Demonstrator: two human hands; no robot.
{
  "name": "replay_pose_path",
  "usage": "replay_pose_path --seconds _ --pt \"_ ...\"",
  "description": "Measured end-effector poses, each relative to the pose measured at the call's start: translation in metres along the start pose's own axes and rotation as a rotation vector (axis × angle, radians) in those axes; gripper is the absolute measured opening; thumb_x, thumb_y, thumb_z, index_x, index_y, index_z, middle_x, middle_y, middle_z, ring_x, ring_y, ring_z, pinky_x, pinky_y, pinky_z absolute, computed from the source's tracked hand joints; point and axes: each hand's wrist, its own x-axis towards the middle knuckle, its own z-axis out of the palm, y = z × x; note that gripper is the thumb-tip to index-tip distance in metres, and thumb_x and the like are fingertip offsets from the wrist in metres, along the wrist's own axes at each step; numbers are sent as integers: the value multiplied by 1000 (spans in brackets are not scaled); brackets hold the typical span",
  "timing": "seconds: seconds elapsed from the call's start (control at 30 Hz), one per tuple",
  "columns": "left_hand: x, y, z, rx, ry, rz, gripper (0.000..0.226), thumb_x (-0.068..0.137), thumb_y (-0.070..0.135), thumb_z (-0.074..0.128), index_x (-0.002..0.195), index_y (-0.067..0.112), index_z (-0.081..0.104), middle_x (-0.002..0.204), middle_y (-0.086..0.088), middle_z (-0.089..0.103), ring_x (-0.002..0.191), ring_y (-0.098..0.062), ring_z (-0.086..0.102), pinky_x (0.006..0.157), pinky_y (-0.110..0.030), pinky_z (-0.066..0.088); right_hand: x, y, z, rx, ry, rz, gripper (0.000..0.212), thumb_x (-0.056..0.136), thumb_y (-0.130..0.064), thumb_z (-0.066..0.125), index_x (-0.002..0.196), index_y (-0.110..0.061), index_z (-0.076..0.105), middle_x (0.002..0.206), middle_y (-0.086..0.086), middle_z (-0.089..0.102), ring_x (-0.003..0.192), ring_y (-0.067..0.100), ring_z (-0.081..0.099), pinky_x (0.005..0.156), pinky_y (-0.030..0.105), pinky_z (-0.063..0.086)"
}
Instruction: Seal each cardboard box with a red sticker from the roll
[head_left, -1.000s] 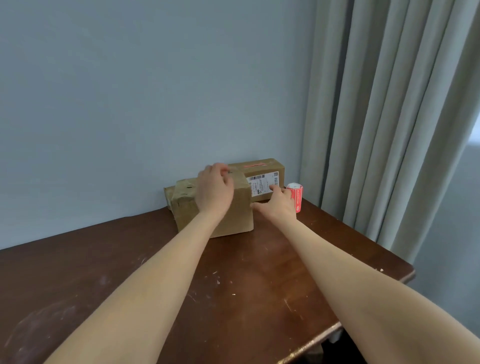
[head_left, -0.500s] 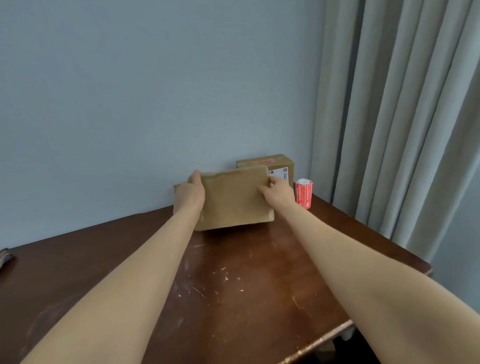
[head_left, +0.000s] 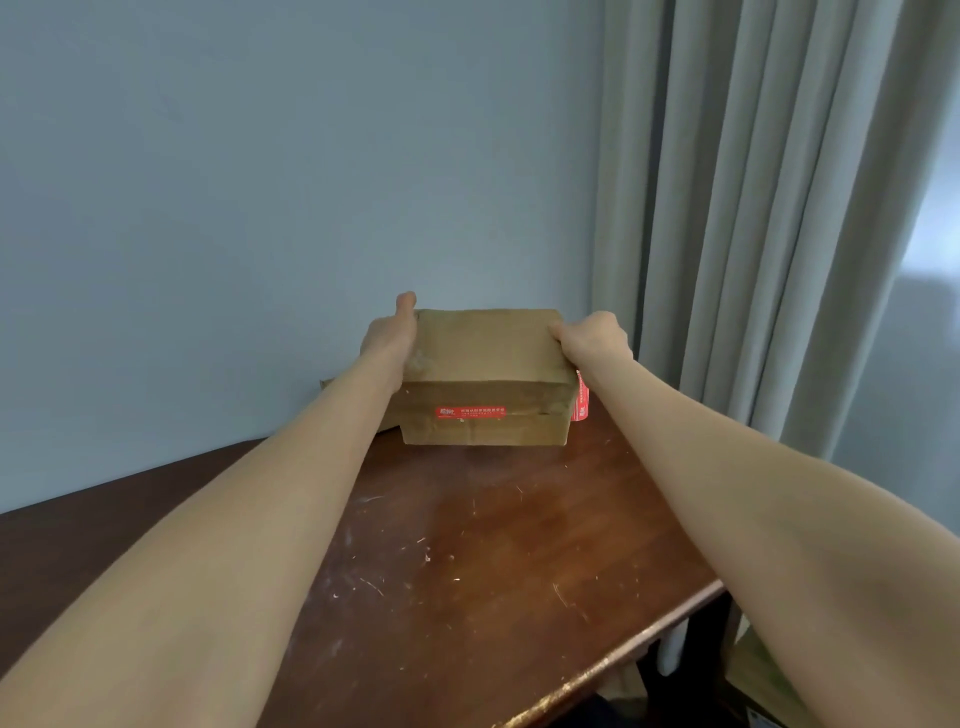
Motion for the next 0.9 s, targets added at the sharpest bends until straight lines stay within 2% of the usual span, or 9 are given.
replay_pose_path --seconds 0.1,0.2,0.27,0.37,0.47,0.53,0.7,0.8,0.9 --pt "8 -10 -7 -21 61 -27 60 93 57 32 119 8 53 101 -7 58 89 -23 55 80 -34 46 -6 3 9 46 -64 -6 13 83 -21 63 93 -14 66 92 7 65 85 30 64 78 34 54" --pt "12 -25 -12 23 144 -29 50 95 53 32 109 8 49 79 -3 49 69 -17 47 59 -29 38 -10 10 26 51 -106 -6 29 80 -9 63 107 -19 66 107 7 67 98 27 65 89 35 53" --pt "14 -35 -16 68 162 -46 61 93 54 32 124 4 48 89 -7 56 76 -21 53 59 -30 38 -14 14 38 42 -144 -16 32 80 -4 62 107 -20 66 105 5 66 100 25 63 90 34 52" --pt "19 -48 -23 104 223 -69 64 92 54 32 132 5 44 125 -14 54 101 -29 55 76 -35 43 -18 17 57 10 -201 -17 29 76 -4 65 101 -19 66 109 10 67 103 29 63 92 41 52" --pt "25 -55 -28 142 289 -108 61 94 50 34 134 4 43 132 -16 46 94 -28 52 79 -37 45 -20 19 73 -14 -236 -27 23 75 -6 70 90 -21 60 108 10 67 102 28 62 91 42 52" --pt "28 -57 -30 174 319 -128 60 96 47 35 136 3 40 135 -17 41 95 -29 51 80 -38 45 -20 21 82 -6 -250 -15 25 75 -7 72 91 -21 58 110 10 65 102 28 62 90 41 52" --pt "32 -62 -31 219 319 -156 58 96 41 40 139 4 32 140 -17 33 115 -35 48 94 -42 45 -20 21 97 7 -335 -11 40 77 -9 75 113 -13 57 117 10 62 107 25 59 94 39 49" --pt "37 -64 -29 284 306 -173 61 94 44 41 141 5 34 141 -17 35 124 -34 42 102 -45 40 -19 20 99 1 -408 -23 56 79 -11 76 128 -7 49 126 11 57 117 26 54 95 34 46" --pt "35 -62 -23 388 349 -173 59 92 44 42 138 6 39 140 -17 34 126 -32 35 104 -45 35 -22 19 94 -13 -458 -28 72 80 -10 76 141 -5 39 137 13 51 127 28 48 102 35 41"
